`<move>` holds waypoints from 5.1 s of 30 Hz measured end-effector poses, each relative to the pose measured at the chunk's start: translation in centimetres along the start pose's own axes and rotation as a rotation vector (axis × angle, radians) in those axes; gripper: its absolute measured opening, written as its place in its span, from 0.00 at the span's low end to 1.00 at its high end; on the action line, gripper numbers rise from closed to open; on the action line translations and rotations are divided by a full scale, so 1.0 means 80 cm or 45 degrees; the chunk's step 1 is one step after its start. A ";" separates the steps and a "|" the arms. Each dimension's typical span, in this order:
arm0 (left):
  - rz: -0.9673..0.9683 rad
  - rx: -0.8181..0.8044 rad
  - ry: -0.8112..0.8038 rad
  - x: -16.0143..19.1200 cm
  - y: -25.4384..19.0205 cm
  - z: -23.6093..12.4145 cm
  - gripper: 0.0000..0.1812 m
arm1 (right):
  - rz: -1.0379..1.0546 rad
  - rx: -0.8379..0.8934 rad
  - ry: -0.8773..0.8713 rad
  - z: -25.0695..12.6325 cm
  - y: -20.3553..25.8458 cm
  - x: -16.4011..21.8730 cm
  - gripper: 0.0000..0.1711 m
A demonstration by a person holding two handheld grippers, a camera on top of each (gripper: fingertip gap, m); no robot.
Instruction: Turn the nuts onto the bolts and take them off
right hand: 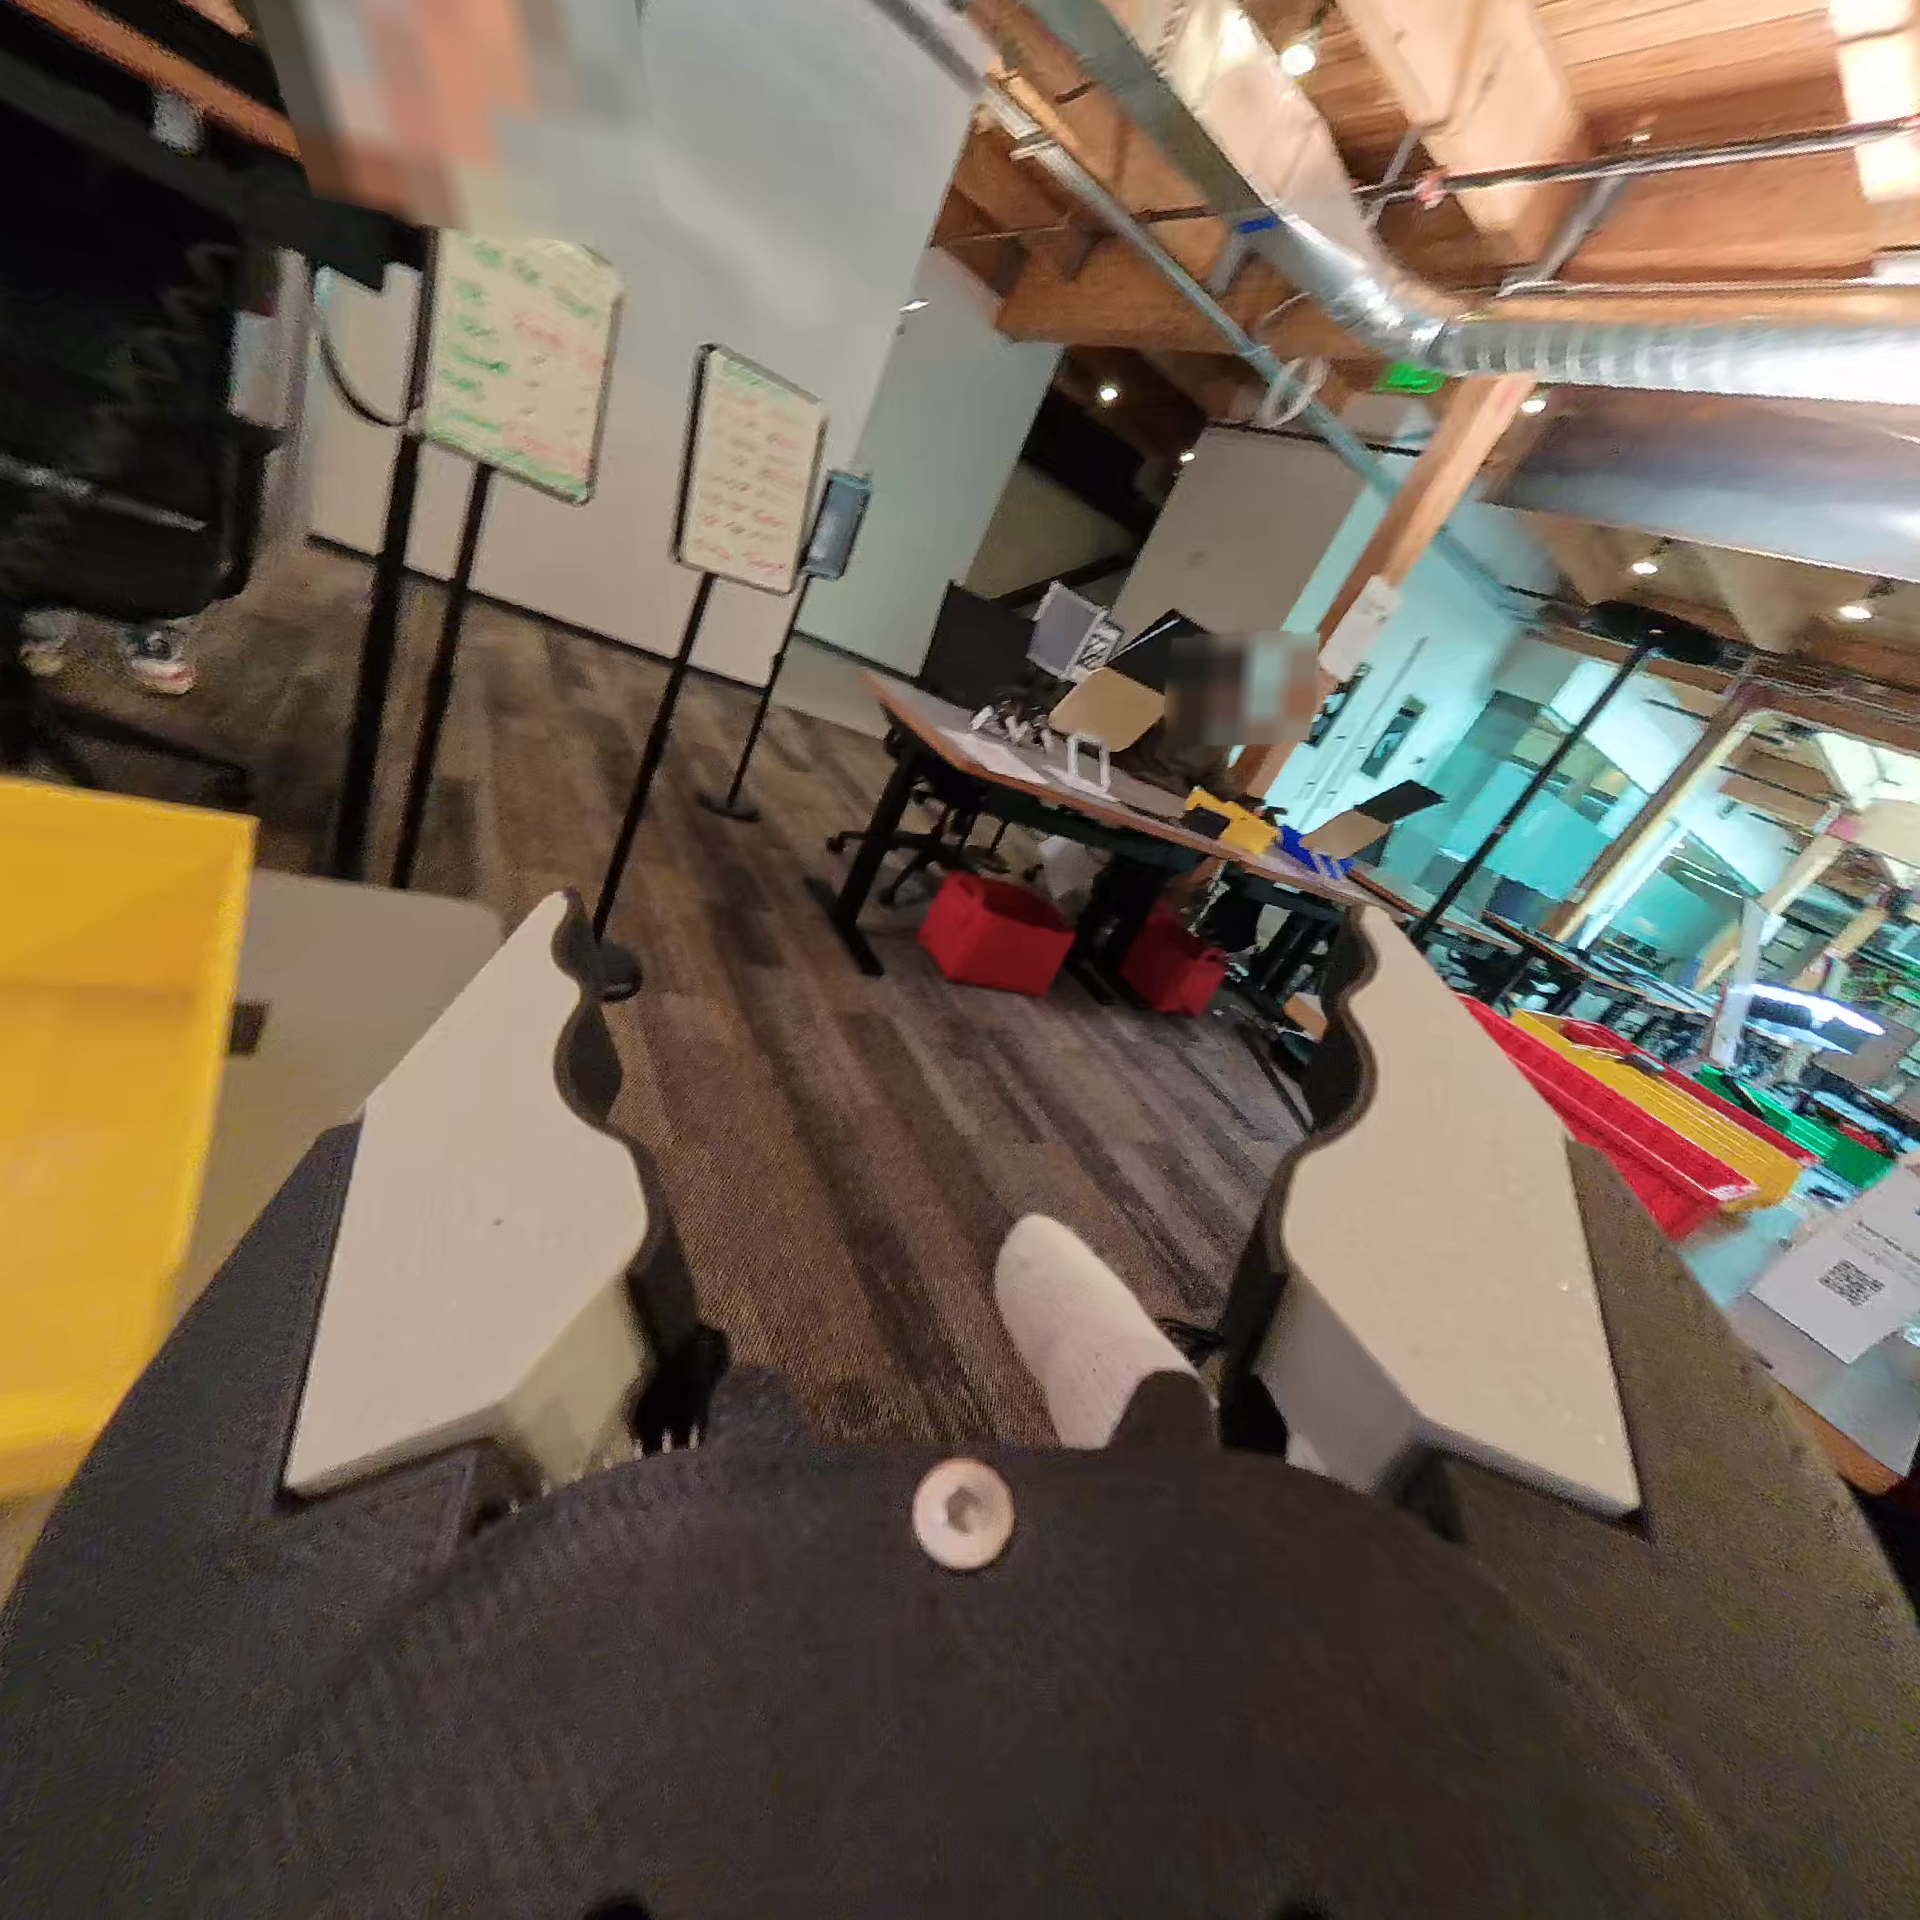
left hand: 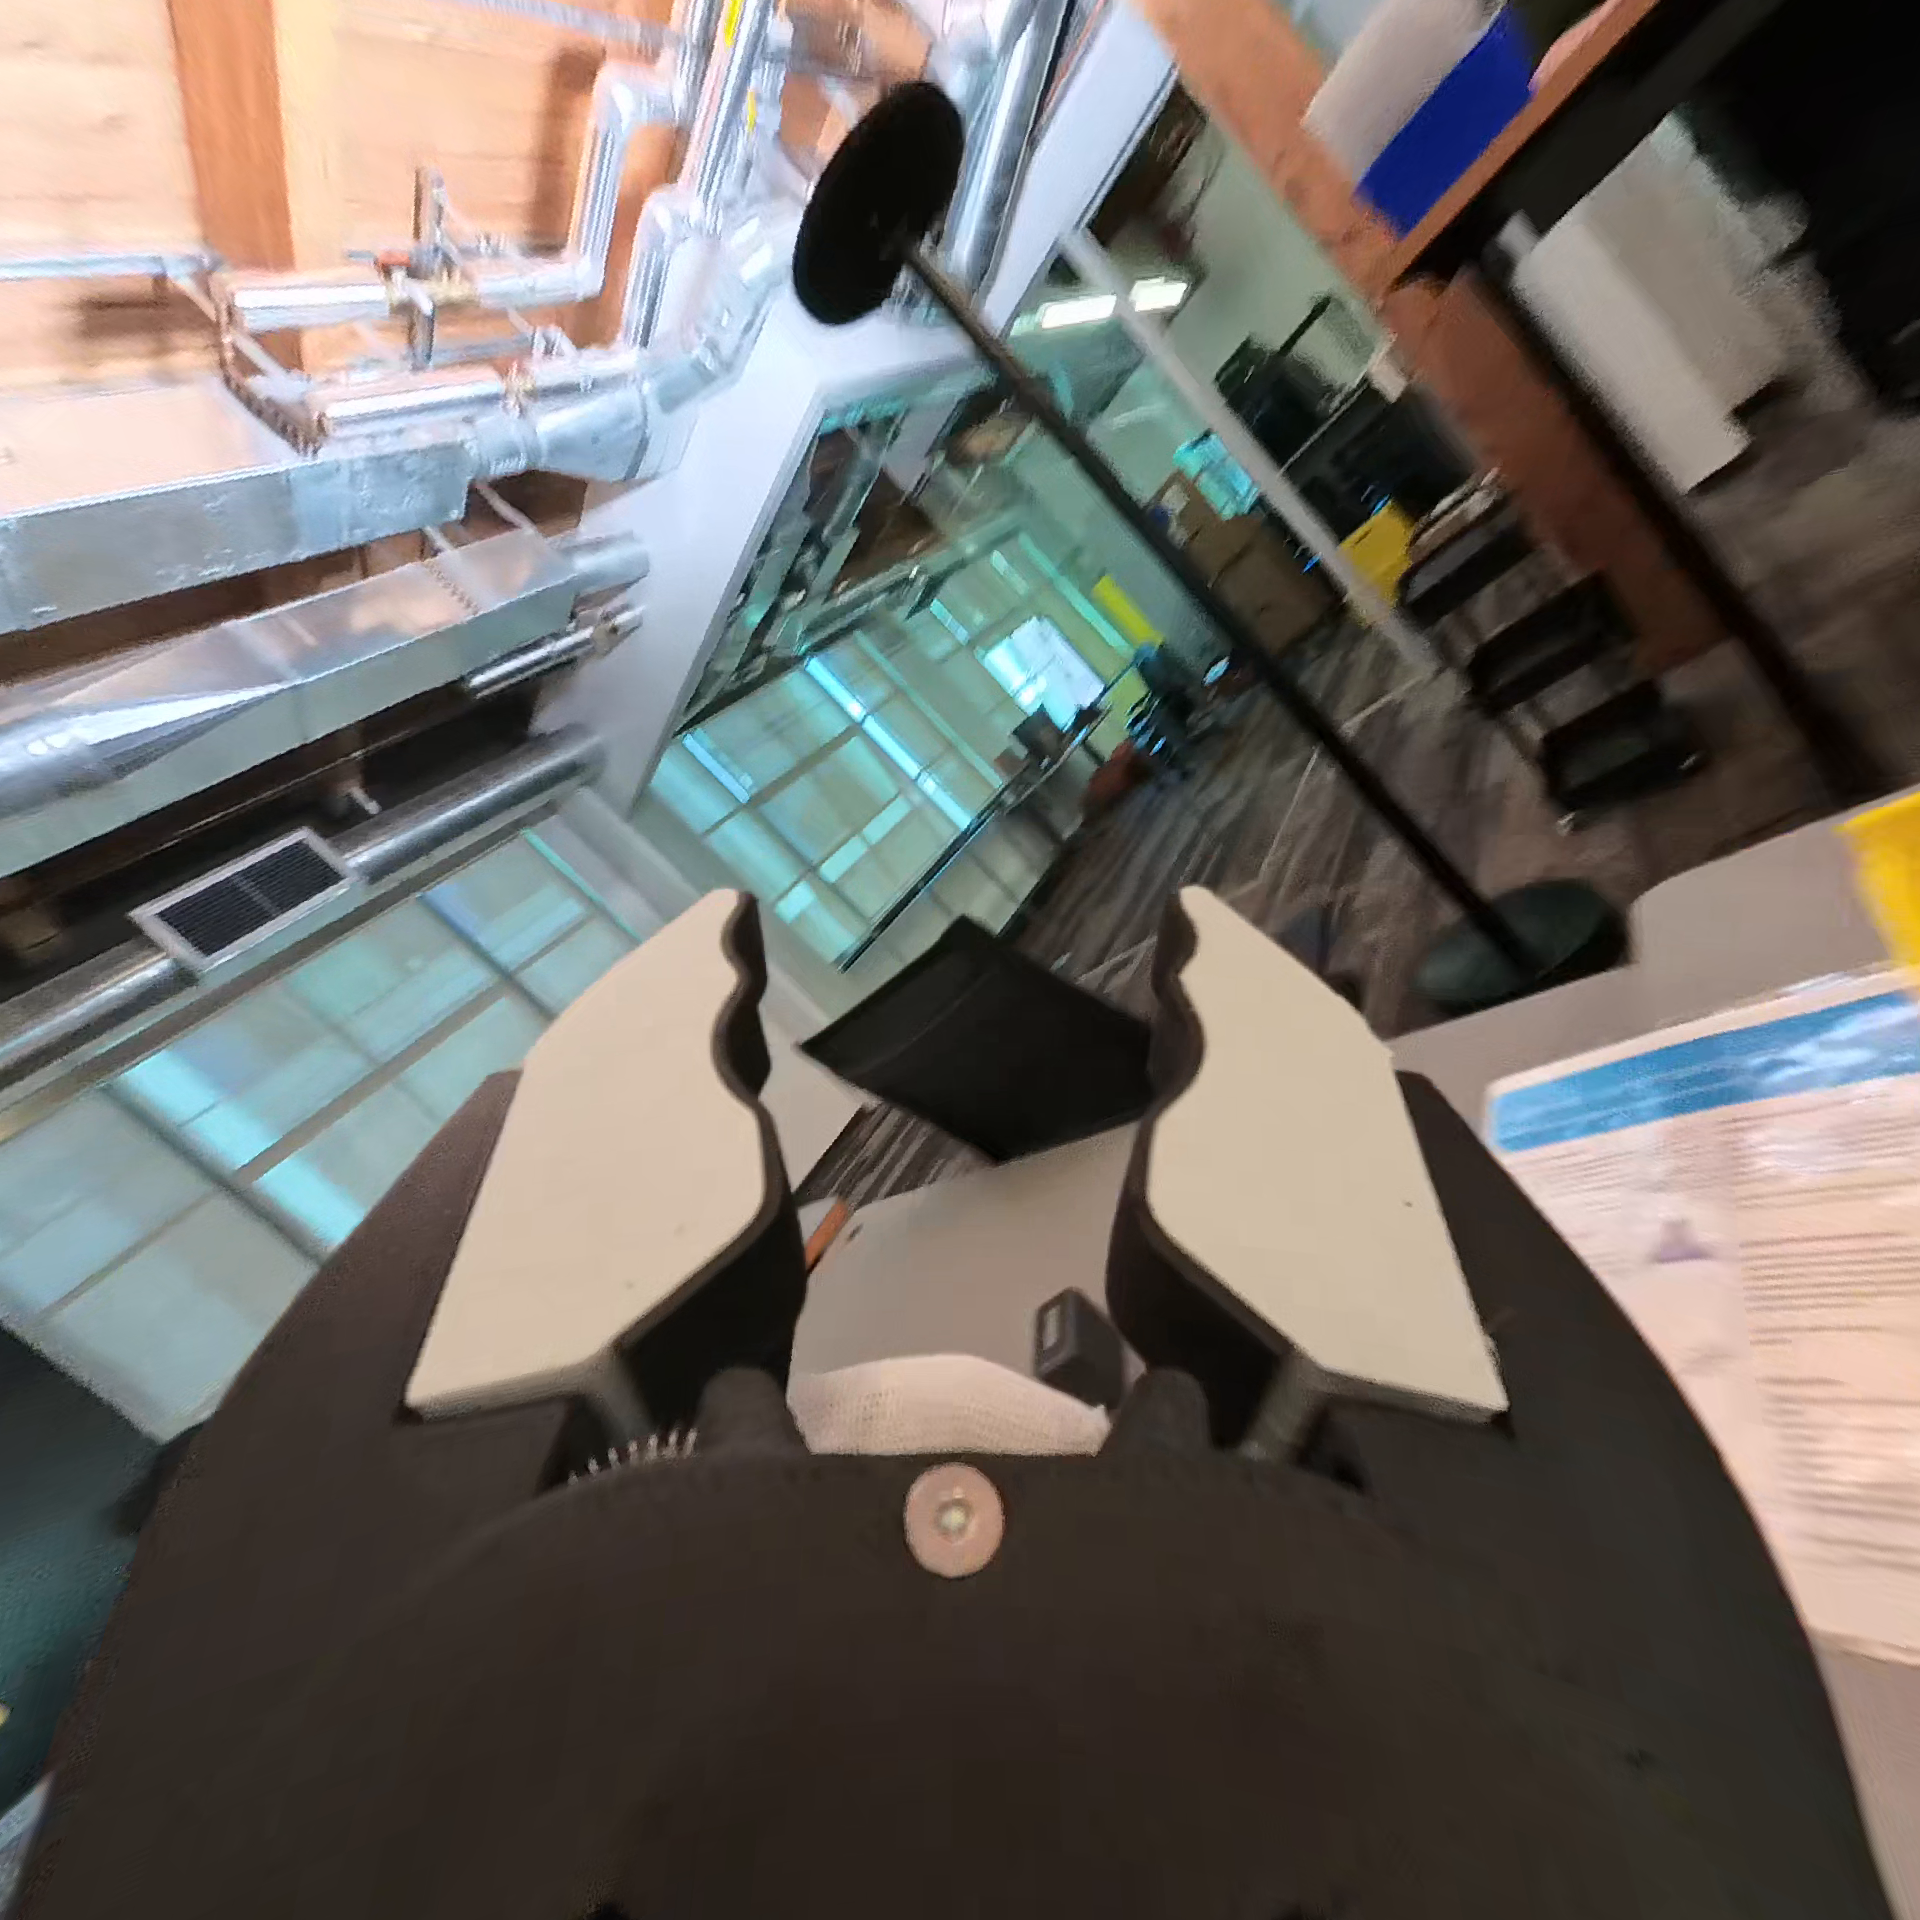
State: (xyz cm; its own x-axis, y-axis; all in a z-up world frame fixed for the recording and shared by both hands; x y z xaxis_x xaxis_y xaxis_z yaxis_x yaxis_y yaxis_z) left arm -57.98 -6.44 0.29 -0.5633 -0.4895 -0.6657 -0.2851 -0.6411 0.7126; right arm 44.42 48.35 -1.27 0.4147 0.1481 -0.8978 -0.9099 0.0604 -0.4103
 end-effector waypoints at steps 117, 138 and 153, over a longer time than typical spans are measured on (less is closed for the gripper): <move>-0.191 0.904 0.096 -0.145 -0.384 0.096 0.26 | 0.436 -1.474 -0.715 -0.132 0.693 -0.225 0.48; -0.029 1.343 0.868 0.036 -0.469 0.144 0.14 | 0.309 -1.655 -0.550 -0.142 0.747 -0.180 0.33; 0.179 1.527 0.965 0.048 -0.487 0.134 0.08 | 0.312 -1.648 -0.529 -0.136 0.744 -0.172 0.33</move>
State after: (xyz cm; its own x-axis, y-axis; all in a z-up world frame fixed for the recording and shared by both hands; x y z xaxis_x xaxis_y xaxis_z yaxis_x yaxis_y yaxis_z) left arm -57.32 22.98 -27.64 -0.2065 -0.9438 -0.2579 -0.9509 0.1315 0.2803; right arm -15.40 39.17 -15.06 0.0056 0.3163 -0.9486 -0.2095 -0.9272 -0.3104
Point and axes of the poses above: each gripper's, where its closed fingertips meet, z out along the fingers, x out of its underside, y = z × x across the jaws, the point moved 3 cm from there along -z, back along the fingers, and after that the axes turned 4 degrees about x, right-handed, at the moved point
